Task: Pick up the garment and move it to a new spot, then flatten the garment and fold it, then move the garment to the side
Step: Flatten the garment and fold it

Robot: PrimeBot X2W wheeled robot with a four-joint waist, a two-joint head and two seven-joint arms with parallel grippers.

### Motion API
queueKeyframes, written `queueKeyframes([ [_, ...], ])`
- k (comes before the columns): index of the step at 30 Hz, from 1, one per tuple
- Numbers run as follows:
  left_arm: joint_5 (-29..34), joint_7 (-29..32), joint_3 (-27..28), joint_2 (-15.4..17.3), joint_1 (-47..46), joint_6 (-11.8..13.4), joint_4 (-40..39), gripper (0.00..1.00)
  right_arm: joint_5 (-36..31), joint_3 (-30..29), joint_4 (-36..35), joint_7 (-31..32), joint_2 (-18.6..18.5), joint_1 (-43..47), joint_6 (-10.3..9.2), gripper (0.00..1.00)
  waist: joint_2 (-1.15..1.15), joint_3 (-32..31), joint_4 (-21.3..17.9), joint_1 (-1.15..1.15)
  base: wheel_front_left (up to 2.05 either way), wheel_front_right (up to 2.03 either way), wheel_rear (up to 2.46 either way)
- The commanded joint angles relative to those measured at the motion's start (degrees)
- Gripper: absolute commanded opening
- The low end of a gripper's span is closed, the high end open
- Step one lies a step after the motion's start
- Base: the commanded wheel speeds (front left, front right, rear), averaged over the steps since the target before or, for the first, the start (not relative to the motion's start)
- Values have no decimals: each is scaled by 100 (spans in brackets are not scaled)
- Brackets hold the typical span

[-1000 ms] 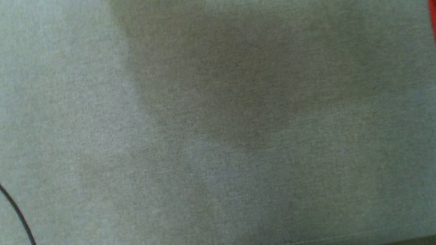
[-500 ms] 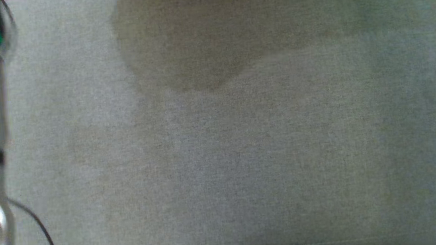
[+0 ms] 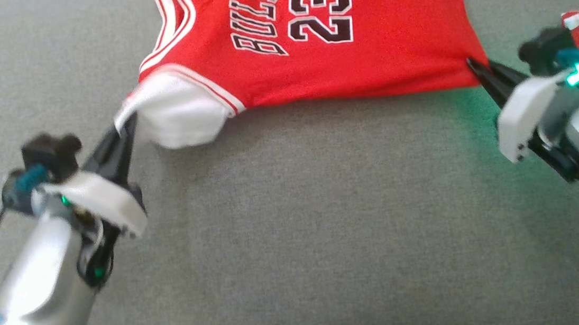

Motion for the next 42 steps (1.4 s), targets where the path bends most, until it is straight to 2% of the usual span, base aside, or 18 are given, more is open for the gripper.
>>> queueKeyframes([
  [1,-4,-30,-1,424,63,9,-260,0,316,237,-283,102,-409,106,-5,0,0,-212,0,0,0,0,0],
  [6,-29,-30,-374,693,495,9,-459,0,815,763,-632,344,-869,334,-5,0,0,-477,-18,0,0,0,0],
  [19,-418,22,-527,1092,1638,9,-1103,0,1939,1642,-1567,1032,-1692,967,-5,0,0,-1106,-106,0,0,0,0],
  [25,-487,197,-509,1285,1817,103,-1627,0,2287,1671,-2061,1360,-2004,1118,-5,0,0,-1085,-118,0,0,0,0],
  [33,-460,411,-420,1461,1464,149,-1850,0,2259,1489,-2120,1630,-1975,805,-5,0,0,-773,-182,0,0,0,0],
  [42,-380,699,-477,1465,641,97,-1466,0,2185,1387,-1989,2168,-1777,303,-5,0,0,-339,-231,0,0,0,0],
])
